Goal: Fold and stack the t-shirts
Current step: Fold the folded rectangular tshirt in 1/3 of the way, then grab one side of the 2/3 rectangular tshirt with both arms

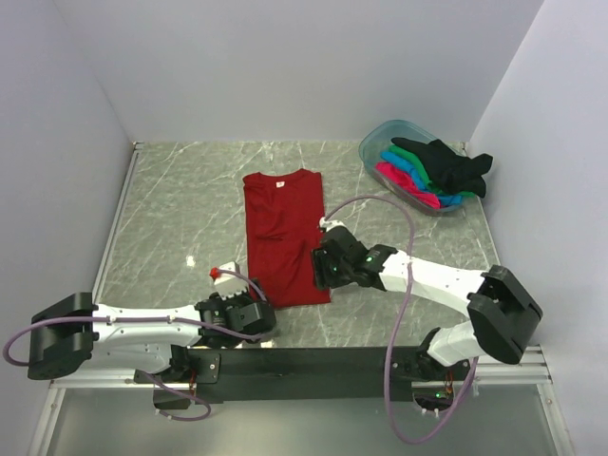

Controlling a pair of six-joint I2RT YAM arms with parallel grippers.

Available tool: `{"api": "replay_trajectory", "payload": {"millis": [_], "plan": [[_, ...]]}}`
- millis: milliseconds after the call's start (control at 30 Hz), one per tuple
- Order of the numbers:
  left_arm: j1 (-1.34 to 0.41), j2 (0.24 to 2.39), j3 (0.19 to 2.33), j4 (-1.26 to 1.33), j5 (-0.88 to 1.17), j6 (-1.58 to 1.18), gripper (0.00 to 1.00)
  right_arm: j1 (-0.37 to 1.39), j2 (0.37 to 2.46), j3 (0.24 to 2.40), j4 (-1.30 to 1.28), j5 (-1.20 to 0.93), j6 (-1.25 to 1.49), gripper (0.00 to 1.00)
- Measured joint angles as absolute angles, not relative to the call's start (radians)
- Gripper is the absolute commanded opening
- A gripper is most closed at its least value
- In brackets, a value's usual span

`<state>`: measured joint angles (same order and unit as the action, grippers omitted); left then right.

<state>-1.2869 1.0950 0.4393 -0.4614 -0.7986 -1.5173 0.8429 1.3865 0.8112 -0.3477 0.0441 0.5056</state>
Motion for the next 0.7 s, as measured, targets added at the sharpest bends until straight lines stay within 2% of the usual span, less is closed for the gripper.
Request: {"api": "replay_trajectory", "payload": {"millis": [400,700], "plan": [[-1.221,1.105,0.383,-0.383,-0.811,-1.542,0.8,0.892,1.468,0.794,-0.343,0.098,0.548,0.61],[-1.205,1.141,0.377,-0.337,-0.828,-1.551,0.68,0.899,1.472,0.732,-0.33,0.101,0.58,0.61]]}}
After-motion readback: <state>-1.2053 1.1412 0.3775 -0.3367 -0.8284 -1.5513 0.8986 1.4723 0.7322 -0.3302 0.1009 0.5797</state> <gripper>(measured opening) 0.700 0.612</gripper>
